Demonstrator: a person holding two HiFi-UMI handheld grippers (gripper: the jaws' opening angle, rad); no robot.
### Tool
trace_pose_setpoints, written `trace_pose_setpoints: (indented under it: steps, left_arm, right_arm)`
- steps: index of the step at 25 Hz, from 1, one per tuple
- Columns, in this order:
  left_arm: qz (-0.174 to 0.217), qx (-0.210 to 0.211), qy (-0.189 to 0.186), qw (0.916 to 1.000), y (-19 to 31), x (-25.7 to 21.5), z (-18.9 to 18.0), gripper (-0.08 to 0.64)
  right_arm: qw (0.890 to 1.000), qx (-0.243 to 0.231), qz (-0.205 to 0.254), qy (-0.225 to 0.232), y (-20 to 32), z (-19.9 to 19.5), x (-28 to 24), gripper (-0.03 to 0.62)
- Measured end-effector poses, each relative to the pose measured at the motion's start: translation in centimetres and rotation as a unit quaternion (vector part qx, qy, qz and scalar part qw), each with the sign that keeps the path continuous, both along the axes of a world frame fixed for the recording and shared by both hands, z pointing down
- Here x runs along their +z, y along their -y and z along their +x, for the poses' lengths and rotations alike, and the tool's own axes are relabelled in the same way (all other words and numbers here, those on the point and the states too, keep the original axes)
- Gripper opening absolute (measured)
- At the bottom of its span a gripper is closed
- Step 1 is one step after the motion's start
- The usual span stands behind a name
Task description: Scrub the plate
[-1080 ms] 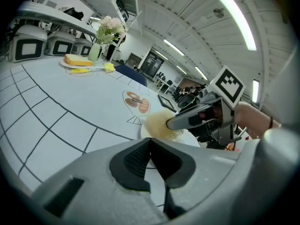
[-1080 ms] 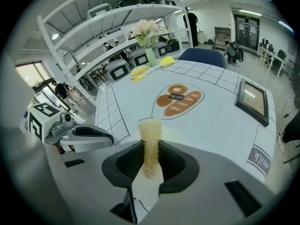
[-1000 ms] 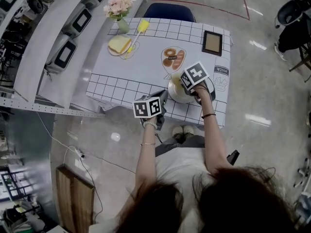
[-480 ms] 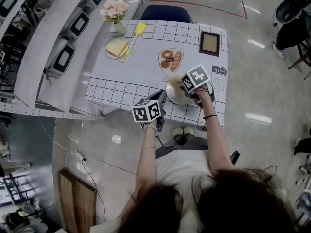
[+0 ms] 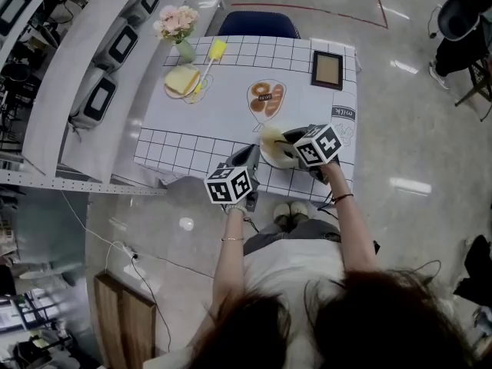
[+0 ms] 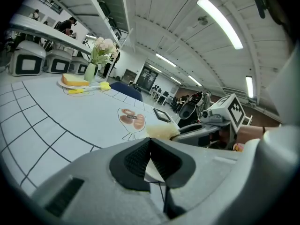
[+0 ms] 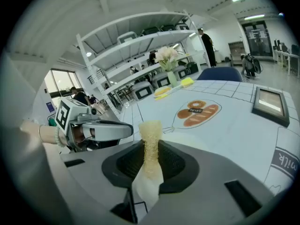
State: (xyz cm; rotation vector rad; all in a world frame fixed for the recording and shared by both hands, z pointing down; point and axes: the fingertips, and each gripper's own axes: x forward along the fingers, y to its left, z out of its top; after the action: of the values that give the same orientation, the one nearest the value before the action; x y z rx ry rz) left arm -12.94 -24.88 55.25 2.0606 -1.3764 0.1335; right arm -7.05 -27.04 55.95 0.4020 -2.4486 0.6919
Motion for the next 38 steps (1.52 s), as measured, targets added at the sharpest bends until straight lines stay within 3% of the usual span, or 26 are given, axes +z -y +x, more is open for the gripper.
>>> trace_pose_setpoints:
  steps: [7, 21, 38]
  left_arm:
    - [0.058, -0.002, 0.009, 0.9983, -0.2, -2.0, 0.5, 0.011]
    - [0.119, -0.017, 0.022, 0.9925, -0.4, -4.6, 0.5, 0.011]
    - [0.131, -0.027, 0.034, 0.9904, -0.6, -5.0, -0.1, 0.011]
  right_arm:
    - [0.994, -0.025, 0.08, 0.072, -0.8, -0.2, -3.1, 0.08]
    - [0.977, 0.014, 0.129, 0.171, -1.1, 1.0, -6.4, 0.08]
    - [0.968, 0.012, 0.151, 0.199, -1.1, 1.0, -7.8, 0.078]
